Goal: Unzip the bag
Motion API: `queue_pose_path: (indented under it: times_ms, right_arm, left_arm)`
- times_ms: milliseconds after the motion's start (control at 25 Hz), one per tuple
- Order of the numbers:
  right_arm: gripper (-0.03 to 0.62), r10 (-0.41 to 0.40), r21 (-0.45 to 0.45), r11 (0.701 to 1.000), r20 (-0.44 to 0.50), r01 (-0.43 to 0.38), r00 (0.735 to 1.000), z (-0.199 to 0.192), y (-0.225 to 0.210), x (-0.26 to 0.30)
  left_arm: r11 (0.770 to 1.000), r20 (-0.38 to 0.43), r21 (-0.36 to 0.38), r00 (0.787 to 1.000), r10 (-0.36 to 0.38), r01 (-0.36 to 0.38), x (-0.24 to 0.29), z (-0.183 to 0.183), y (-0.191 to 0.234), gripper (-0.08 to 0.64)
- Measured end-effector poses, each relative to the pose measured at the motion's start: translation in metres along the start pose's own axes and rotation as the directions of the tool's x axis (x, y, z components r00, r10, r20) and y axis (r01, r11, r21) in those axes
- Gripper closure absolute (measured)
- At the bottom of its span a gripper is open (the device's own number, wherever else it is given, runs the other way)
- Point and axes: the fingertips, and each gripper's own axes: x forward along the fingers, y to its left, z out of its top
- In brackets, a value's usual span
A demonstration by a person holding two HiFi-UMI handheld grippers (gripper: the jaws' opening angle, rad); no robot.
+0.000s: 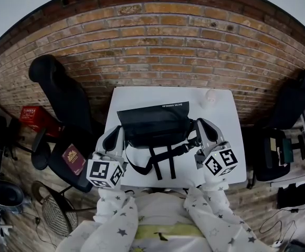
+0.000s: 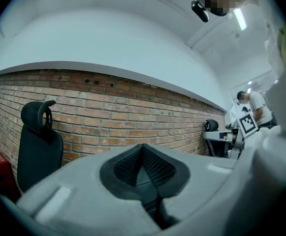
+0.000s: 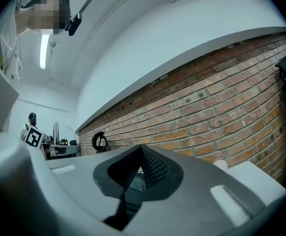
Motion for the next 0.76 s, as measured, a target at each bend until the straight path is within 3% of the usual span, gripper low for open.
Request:
queue_pose_path:
  times_ms: [760]
  right_arm:
    - [0.586, -0.04, -0.015, 0.999, 0.004, 0.04, 0.999, 0.001, -0.007, -0.011]
  left_arm:
    - [0.999, -0.015, 0.001, 0.999, 0.036, -0.036, -0.005, -0.003, 0.003, 0.561]
